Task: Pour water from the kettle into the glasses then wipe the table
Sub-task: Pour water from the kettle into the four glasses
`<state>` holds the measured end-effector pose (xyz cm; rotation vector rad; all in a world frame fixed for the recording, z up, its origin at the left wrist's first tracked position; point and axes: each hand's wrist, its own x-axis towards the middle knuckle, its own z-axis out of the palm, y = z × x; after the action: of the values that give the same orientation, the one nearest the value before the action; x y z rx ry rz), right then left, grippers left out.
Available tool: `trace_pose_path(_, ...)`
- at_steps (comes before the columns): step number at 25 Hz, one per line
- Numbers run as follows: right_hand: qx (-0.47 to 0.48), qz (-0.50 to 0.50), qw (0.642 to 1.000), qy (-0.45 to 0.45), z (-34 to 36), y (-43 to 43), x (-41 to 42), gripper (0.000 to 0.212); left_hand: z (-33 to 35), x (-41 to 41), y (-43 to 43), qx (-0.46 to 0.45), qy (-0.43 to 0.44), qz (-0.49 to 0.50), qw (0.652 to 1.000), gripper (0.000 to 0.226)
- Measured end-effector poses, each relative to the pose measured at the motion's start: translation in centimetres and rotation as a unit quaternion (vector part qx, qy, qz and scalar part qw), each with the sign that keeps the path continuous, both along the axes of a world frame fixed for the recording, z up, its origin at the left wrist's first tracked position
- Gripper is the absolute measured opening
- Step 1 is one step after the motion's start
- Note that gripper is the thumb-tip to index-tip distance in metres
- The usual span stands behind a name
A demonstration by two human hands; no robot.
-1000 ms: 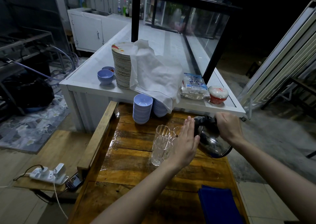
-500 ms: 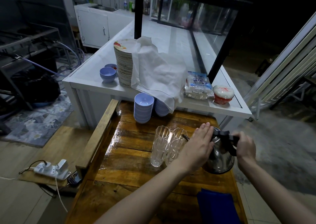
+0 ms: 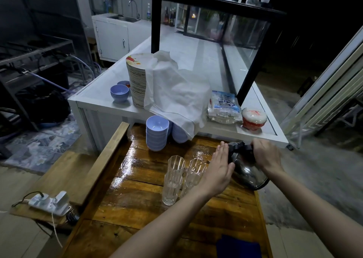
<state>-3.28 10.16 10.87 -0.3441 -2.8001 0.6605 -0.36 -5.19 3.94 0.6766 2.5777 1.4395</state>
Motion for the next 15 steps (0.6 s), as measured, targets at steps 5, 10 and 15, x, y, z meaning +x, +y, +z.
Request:
trace_pose_path(5, 0.018, 0.041, 0.999, 0.017, -0.1, 0.5, -1.8, 0.048, 0.0, -0.6, 0.3, 0.024, -0.025, 0.015, 0.999, 0.060)
trace_pose_path(10, 0.010, 0.059, 0.998, 0.036, 0.3, 0.4, -2.3, 0.050, -0.1, -0.5, 0.8, 0.038, -0.026, 0.043, 0.998, 0.060)
trace_pose_path(15, -0.002, 0.093, 0.994, 0.049, 1.0, 0.0, -2.2, 0.044, 0.0, -0.3, 0.8, 0.049, -0.033, 0.053, 0.997, 0.060)
